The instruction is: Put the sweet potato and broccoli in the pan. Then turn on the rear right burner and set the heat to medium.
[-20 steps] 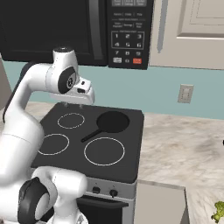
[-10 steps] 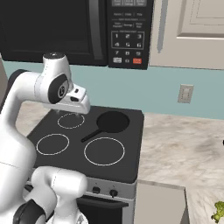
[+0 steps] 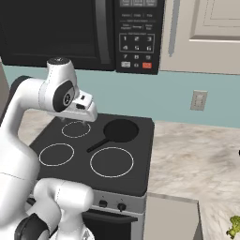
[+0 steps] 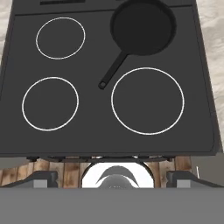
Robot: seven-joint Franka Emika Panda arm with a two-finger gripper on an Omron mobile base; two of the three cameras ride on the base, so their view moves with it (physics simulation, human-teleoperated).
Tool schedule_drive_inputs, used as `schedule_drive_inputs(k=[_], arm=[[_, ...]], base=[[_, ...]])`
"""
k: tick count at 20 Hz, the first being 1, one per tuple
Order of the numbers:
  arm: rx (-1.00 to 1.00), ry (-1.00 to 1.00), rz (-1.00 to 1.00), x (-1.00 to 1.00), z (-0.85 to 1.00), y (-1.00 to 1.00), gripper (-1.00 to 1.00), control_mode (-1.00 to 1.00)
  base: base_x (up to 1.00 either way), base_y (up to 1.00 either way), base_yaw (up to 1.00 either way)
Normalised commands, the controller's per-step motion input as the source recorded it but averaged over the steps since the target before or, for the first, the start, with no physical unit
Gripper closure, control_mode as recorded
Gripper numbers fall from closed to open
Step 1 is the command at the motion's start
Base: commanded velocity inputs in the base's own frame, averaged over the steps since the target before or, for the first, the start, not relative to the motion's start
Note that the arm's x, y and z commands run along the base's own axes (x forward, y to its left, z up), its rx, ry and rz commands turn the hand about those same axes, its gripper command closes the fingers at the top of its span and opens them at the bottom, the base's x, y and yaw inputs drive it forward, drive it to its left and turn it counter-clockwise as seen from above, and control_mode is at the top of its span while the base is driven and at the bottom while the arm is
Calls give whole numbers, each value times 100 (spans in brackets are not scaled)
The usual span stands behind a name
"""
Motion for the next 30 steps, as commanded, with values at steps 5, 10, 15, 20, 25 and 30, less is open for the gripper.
schedule_drive_inputs(k=[5, 10, 15, 20, 25, 30], arm=[[0, 0, 0, 0, 0, 0, -100, 100], [0, 0, 0, 0, 0, 0, -100, 100], [0, 0, 0, 0, 0, 0, -100, 100], [0, 0, 0, 0, 0, 0, -100, 100], [0, 0, 0, 0, 0, 0, -100, 100], [0, 0, 0, 0, 0, 0, -100, 100]], base=[[0, 0, 0], [-58, 0, -3], [-28, 0, -23], [-3, 0, -43], [-11, -22, -41], [-15, -56, -41]])
